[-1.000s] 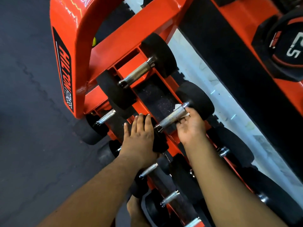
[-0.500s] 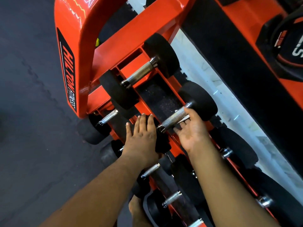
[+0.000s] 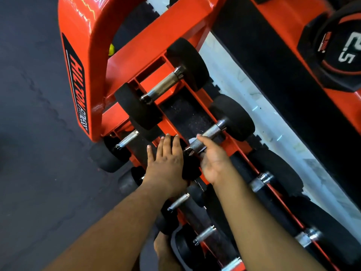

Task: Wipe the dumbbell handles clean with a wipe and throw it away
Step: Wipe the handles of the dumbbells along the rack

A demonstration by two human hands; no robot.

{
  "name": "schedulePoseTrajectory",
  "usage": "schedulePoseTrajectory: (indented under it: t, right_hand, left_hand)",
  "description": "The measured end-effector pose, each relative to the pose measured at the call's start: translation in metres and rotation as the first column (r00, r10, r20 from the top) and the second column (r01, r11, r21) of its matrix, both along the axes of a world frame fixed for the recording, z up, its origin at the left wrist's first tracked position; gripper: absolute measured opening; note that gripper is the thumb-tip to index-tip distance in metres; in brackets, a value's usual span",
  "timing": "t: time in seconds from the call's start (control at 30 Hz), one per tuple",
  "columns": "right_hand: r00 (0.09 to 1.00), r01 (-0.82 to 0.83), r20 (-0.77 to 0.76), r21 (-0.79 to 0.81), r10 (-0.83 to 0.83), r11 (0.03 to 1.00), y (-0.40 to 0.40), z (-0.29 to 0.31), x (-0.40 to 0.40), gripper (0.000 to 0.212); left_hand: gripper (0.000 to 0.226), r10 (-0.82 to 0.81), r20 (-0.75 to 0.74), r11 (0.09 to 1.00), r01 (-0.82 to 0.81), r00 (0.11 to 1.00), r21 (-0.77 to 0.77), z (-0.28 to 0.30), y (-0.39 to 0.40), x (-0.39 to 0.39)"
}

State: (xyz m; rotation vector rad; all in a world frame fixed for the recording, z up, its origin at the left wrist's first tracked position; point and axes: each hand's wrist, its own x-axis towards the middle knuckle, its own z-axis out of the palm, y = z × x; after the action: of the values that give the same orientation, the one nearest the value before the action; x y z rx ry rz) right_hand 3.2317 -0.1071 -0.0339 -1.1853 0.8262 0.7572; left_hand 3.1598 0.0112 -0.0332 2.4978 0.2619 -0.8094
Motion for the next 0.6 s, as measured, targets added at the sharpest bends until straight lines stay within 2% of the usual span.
schedulePoseTrajectory:
  t: [0.07, 0.2, 0.43, 0.53, 0.6]
  right_hand:
    - [1.0, -0.02, 0.006, 0.026, 0.02, 0.999, -0.002, -0.003, 0.0, 0.032]
    - [0.995, -0.04, 0.092, -0.055, 0.045, 0.998, -0.014, -0.012, -0.019, 0.007]
    - [0.988, -0.099, 0.115, -0.054, 0.105, 0.994, -0.008, -0.012, -0.021, 0.016]
    - [0.989, -0.048, 0.133, -0.18, 0.072, 0.982, -0.014, -0.016, -0.036, 0.011]
    - [0.977, -0.06, 0.18, -0.283, 0.114, 0.957, -0.021, -0.014, -0.045, 0.015]
  left_hand:
    - [0.132, 0.006, 0.008, 1.0, -0.006, 1.0, -0.006, 0.001, 0.0, -0.001]
    - [0.134, 0.007, 0.015, 1.0, -0.006, 1.0, -0.008, -0.003, 0.0, -0.002]
    - [0.132, 0.011, 0.014, 1.0, -0.011, 1.0, -0.008, -0.002, 0.0, -0.001]
    - [0.131, 0.013, 0.018, 1.0, -0.013, 1.0, -0.013, -0.002, 0.0, -0.001]
    - [0.13, 0.011, 0.017, 1.0, -0.011, 1.0, -0.02, -0.001, 0.0, -0.002]
